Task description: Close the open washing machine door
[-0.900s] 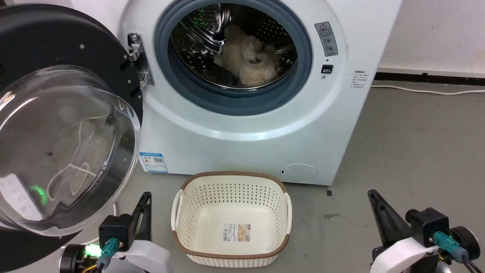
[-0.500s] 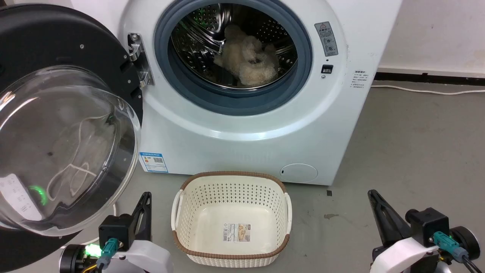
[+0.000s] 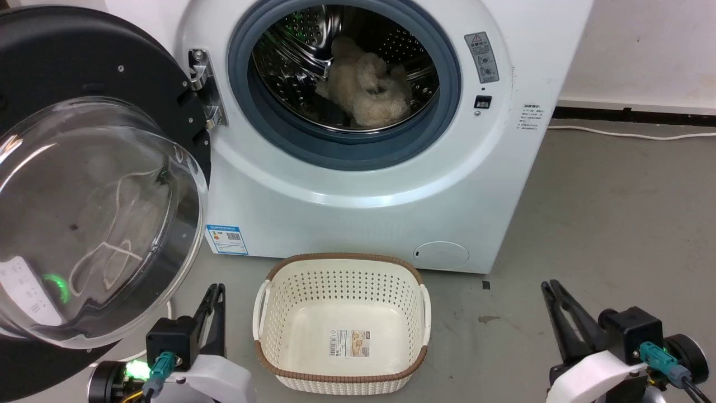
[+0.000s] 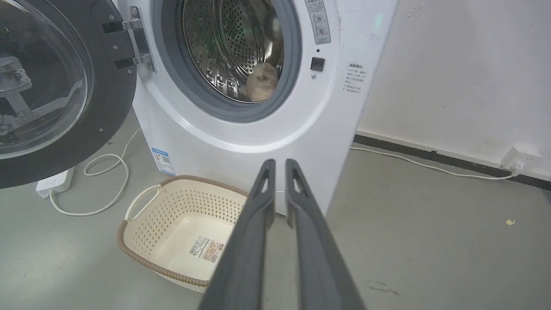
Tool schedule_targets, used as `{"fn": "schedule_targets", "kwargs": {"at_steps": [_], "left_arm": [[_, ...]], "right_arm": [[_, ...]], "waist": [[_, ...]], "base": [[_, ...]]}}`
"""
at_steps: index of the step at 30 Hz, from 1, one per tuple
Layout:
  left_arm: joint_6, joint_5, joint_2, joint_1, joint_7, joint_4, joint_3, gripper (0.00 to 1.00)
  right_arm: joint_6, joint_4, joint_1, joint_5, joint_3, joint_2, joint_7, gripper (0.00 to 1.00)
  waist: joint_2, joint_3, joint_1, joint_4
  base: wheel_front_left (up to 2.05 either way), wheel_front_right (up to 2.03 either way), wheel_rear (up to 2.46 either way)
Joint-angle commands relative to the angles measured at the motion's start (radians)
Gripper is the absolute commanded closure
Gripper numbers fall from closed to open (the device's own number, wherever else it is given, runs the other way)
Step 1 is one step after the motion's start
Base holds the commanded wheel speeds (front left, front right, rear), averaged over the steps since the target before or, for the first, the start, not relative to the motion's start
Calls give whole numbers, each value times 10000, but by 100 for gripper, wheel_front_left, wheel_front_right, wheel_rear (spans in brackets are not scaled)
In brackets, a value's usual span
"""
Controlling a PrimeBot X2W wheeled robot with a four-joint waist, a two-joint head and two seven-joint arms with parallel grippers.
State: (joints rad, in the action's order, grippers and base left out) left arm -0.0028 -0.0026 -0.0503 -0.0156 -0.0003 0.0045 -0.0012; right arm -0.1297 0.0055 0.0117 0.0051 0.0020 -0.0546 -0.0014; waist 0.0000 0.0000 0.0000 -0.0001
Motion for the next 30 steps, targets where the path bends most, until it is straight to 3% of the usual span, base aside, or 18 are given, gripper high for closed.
{"fn": "schedule_targets", "kwargs": {"at_steps": [1,16,30], "left_arm": [[0,0,0,-1,0,2,-4,0],[52,56,-49,48,-321,31,-280,0],[112,45,-217,29,-614,95,-575,0]], "right_arm": [[0,0,1,0,-2,0,0,0],[-1,54,95,230,-36,-21,-318,0],[-2,53,243,331,26,-6,-611,0]], "waist": [[0,0,0,0],[0,-17,0,169],[0,-122,0,1105]], "base": [[0,0,0],[0,0,0],[0,0,0]]}}
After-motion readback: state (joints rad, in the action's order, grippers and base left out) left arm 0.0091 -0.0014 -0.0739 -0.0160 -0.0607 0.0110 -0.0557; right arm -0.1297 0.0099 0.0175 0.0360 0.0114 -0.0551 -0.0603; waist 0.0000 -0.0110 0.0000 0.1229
